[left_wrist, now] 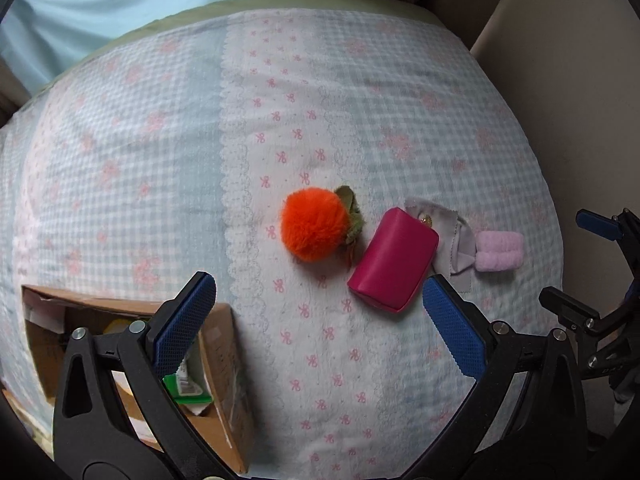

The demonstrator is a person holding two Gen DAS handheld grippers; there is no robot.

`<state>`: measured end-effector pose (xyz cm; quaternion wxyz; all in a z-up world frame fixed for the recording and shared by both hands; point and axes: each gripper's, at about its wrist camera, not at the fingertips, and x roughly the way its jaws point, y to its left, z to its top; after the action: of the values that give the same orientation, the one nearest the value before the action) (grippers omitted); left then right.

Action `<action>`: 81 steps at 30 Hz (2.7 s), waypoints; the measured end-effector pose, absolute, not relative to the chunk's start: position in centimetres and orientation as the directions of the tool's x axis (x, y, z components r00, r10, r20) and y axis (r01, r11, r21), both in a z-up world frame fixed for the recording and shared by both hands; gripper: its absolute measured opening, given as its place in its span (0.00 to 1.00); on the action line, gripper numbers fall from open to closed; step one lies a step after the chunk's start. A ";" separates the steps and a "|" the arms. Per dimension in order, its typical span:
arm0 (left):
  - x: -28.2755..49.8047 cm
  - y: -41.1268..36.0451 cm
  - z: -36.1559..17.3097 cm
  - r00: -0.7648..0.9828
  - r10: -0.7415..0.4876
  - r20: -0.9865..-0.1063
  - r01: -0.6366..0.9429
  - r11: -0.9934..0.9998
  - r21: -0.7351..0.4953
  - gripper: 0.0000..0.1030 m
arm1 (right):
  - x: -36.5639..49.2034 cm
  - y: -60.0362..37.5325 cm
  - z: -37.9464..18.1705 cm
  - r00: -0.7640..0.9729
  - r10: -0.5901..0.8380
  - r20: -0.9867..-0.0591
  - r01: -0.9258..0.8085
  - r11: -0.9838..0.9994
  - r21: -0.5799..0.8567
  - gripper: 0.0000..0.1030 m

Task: Organize soft objects
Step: 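Grasp the orange pom-pom with the left tool while the right grasps the grey cloth, then carry the pom-pom and grey cloth over the box and release both inside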

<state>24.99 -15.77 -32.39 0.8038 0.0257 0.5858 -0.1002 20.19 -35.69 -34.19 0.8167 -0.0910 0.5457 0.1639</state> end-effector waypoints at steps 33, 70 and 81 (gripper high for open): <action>34.9 -22.2 -50.0 -0.032 -0.132 -0.991 0.762 0.638 -0.109 0.57 | 24.7 -32.2 -47.8 0.229 0.133 -0.964 -0.647 0.761 -0.049 0.33; 33.9 -16.0 -31.8 0.183 -0.284 -0.941 0.611 0.783 -0.117 0.32 | 24.3 -36.3 -30.0 0.475 0.211 -0.854 -0.225 0.968 0.113 0.09; 27.6 -10.4 -18.9 0.353 -0.318 -0.880 0.497 0.860 -0.112 0.32 | 20.7 -31.2 -17.1 0.561 0.246 -0.791 -0.273 0.956 0.105 0.09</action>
<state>27.58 -10.40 -18.90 0.8178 0.0874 0.5113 -0.2494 20.73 -31.17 -17.12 0.8833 -0.0147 0.4451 0.1469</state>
